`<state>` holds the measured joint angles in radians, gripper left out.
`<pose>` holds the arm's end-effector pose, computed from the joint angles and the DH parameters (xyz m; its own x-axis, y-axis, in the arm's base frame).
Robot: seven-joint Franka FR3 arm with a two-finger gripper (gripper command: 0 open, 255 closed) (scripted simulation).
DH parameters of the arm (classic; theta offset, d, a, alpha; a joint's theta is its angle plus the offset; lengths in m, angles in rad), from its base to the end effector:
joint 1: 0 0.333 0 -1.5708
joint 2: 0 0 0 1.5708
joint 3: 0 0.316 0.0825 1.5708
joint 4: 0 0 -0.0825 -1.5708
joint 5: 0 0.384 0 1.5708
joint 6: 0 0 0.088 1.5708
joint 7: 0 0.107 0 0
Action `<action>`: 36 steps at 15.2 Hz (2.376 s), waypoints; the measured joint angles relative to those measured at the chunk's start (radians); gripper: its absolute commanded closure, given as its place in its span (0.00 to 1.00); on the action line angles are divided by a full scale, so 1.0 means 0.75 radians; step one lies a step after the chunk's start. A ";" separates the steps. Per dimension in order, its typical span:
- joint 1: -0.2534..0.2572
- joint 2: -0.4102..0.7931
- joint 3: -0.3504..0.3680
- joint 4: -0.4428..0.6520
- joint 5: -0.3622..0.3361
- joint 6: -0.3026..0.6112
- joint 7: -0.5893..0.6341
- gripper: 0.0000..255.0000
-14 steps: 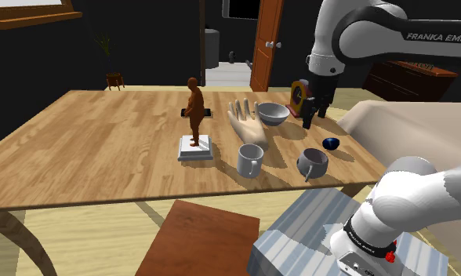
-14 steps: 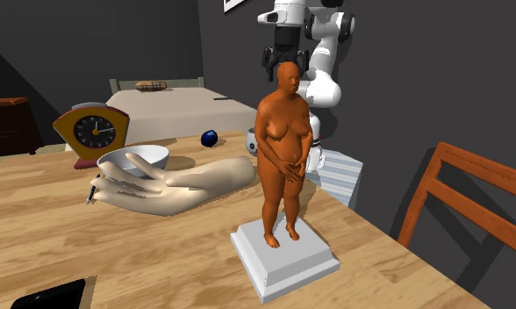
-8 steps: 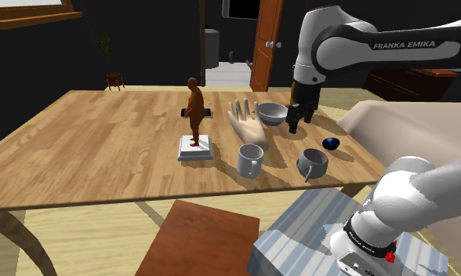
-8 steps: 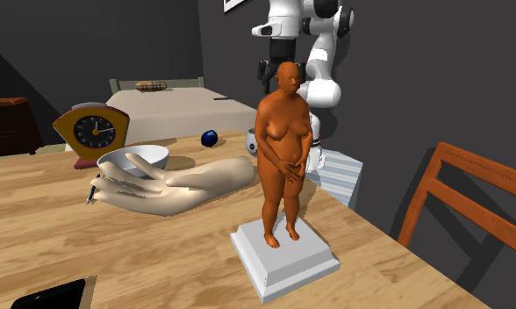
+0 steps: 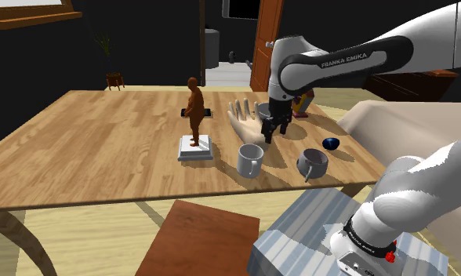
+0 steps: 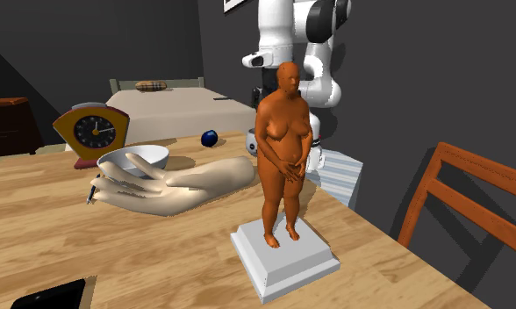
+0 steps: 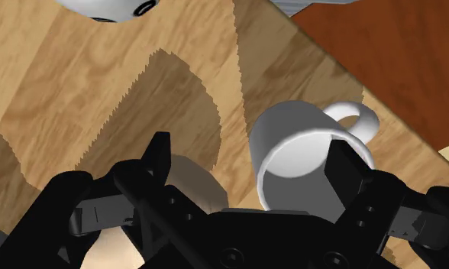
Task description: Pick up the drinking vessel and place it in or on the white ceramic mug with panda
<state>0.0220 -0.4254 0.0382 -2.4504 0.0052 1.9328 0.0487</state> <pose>0.4030 0.0251 0.4458 0.9958 0.0046 -0.0917 0.0060 -0.9999 0.0156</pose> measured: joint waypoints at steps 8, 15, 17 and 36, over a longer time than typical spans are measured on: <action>0.022 0.326 0.008 0.063 0.051 0.261 -0.012 0.00; 0.022 0.380 0.008 0.014 0.053 0.364 -0.016 0.00; 0.021 0.381 0.008 0.012 0.053 0.367 -0.017 0.00; 0.020 0.337 0.005 0.045 0.052 0.291 -0.018 1.00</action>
<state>0.0367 -0.1723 0.0422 -2.4165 0.0440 2.1508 0.0351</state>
